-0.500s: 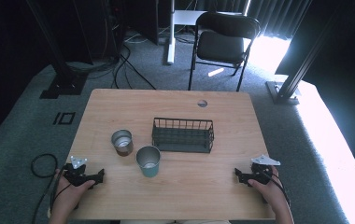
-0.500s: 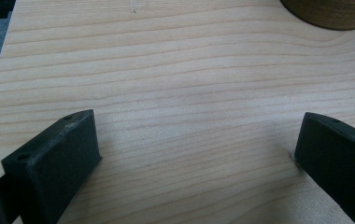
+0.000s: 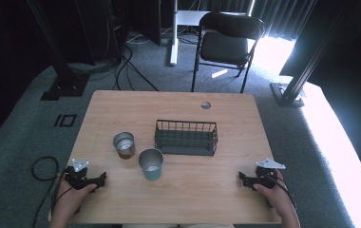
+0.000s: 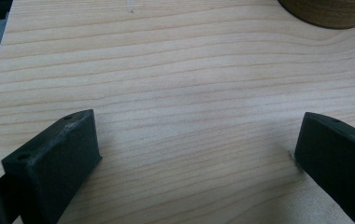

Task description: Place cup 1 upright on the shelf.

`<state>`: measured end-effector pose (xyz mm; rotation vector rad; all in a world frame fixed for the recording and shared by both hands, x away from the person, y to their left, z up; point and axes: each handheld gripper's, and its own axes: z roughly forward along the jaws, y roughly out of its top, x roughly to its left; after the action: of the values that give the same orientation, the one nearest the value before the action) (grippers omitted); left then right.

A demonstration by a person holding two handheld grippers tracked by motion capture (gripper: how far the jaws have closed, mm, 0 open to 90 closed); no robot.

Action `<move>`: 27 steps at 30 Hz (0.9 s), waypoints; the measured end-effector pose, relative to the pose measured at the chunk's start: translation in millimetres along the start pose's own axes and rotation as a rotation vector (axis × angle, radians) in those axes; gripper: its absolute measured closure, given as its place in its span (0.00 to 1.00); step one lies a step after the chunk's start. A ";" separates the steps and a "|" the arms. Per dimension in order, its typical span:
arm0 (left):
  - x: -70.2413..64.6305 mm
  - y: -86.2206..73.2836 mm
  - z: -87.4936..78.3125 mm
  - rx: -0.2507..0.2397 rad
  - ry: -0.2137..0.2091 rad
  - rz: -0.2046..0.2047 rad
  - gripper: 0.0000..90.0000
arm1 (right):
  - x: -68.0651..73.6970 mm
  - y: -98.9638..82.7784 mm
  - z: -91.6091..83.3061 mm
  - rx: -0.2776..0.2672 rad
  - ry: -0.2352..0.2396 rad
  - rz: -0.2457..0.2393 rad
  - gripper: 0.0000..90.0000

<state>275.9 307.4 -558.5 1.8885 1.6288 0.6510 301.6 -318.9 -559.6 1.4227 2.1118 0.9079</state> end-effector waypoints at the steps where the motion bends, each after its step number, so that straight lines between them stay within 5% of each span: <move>1: 0.0 0.0 0.0 0.000 0.000 0.000 0.01 | 0.2 0.0 -0.1 0.000 -0.001 0.001 0.12; 13: 0.0 0.0 0.0 0.000 0.000 0.000 0.01 | 2.8 1.0 0.7 -0.002 0.011 -0.010 0.13; 27: -0.1 0.0 0.0 0.000 0.000 0.001 0.01 | 27.3 14.6 7.4 -0.020 0.116 -0.088 0.14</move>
<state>275.9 307.3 -558.6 1.8891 1.6284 0.6510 305.6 -287.9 -554.0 1.2846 2.2240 0.9963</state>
